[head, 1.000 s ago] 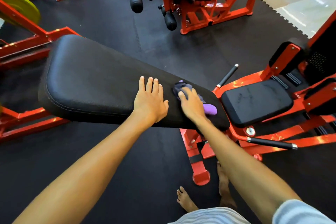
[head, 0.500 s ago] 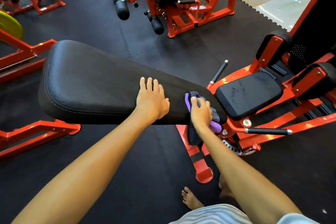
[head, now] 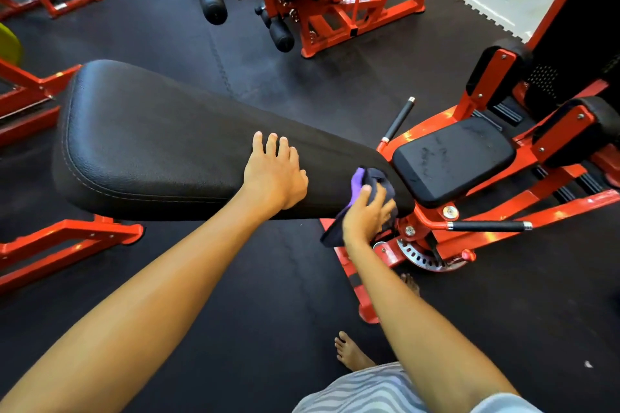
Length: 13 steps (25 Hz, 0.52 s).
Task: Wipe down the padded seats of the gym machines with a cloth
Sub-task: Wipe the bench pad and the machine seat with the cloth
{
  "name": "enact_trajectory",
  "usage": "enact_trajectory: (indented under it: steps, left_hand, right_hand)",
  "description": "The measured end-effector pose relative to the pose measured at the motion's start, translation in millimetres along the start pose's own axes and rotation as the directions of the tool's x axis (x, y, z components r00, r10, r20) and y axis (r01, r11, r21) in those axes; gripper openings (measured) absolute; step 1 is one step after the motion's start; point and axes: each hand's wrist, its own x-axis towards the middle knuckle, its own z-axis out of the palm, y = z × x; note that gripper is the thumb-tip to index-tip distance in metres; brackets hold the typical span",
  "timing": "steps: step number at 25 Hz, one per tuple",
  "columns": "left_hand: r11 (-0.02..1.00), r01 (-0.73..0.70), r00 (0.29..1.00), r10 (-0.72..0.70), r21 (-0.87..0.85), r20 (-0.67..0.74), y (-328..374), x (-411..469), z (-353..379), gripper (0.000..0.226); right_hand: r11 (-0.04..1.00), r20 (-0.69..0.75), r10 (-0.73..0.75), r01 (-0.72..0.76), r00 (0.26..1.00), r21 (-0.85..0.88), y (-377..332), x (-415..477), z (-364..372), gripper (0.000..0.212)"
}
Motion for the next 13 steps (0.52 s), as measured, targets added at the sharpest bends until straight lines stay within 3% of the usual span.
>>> enact_trajectory:
  steps: [2,4,9,13]
  left_hand:
    - [1.0,0.002,1.0,-0.002,0.007,0.003,-0.4,-0.4,-0.8,0.065]
    - [1.0,-0.001,1.0,0.001,0.008,0.008,0.8,0.1,-1.6,0.065]
    - [1.0,0.008,1.0,-0.008,0.006,0.02,1.6,0.4,-2.3,0.065]
    - [1.0,0.005,0.999,-0.006,0.014,0.032,1.2,-1.0,-2.8,0.066]
  right_hand:
    - [0.99,0.01,0.135,-0.135,0.991,0.049,-2.4,23.0,-5.4,0.048]
    - [0.985,0.034,0.15,-0.152,0.988,0.076,-16.5,7.1,-3.8,0.045]
    - [0.995,0.247,-0.071,0.049,0.966,0.092,-38.5,-97.8,2.8,0.045]
    - [0.986,0.366,-0.136,0.162,0.92,-0.04,-31.5,-69.1,-17.3,0.053]
